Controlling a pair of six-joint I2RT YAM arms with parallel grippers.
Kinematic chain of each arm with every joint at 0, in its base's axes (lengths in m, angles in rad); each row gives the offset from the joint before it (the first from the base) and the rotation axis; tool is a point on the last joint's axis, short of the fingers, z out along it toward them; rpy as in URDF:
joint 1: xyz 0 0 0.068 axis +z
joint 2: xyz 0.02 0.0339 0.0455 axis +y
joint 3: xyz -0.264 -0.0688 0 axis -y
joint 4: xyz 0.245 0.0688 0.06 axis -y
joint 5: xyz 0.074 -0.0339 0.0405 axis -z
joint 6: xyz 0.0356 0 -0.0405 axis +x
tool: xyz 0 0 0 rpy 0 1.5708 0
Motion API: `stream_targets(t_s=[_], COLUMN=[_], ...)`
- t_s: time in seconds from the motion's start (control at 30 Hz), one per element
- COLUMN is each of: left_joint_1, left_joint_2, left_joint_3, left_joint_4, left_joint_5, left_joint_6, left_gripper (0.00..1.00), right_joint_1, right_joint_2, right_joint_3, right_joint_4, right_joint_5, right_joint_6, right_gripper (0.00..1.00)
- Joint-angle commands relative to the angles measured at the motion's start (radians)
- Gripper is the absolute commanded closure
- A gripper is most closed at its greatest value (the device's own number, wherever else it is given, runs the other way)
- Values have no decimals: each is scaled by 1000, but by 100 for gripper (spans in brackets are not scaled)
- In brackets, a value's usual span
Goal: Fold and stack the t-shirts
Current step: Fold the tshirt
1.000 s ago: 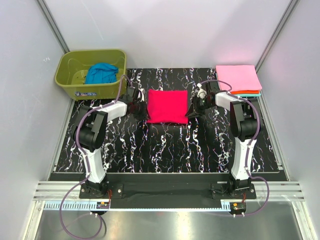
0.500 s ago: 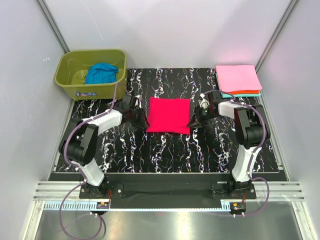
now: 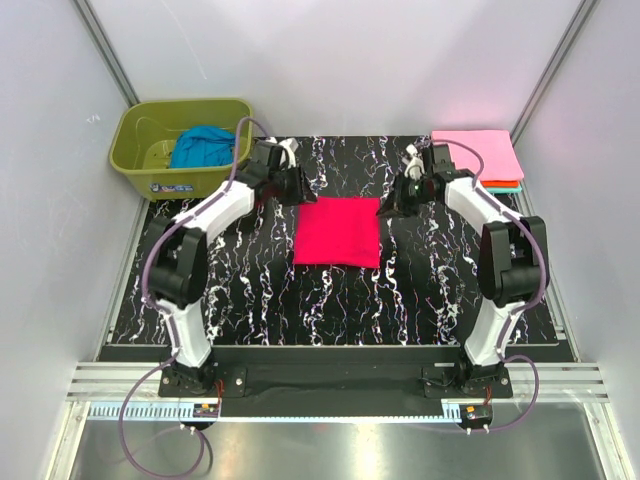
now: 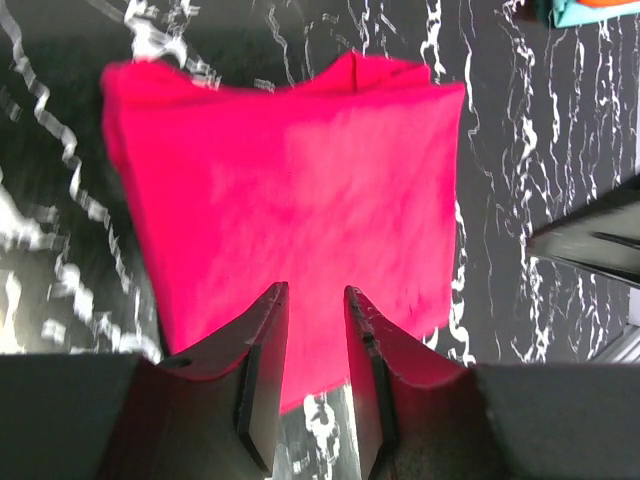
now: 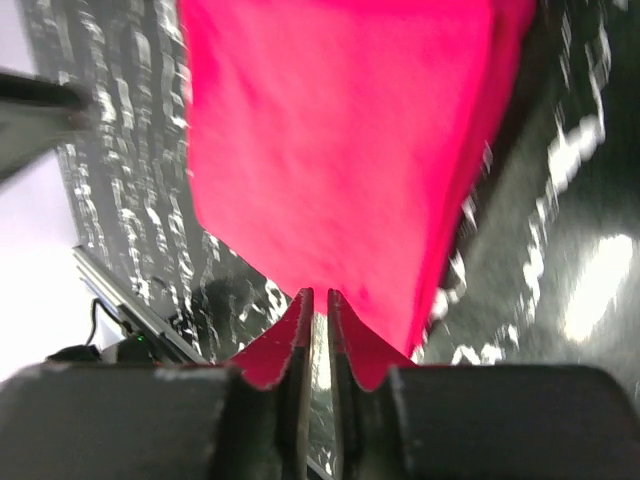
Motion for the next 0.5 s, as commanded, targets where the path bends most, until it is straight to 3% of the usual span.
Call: stream_targets(t_s=[0.0,0.33,0.47], left_joint_1=[7,60,79], left_joint_2=[106,367,435], left_joint_3=[131,388,455], left_joint_4=[-1,-21,-20], left_joint_5=[63,85,96], left_joint_6=[55,119,132], left_gripper=[67,67,66], right_joint_1=[1,-32,-58], right_joint_2=[92,395,498], right_joint_3=[119,469,535], right_joint_4=[-31,-68,-68], right_joint_5=[-52,-150,-156], right_joint_6=[-42,-44,-36], right_gripper=[85,87,87])
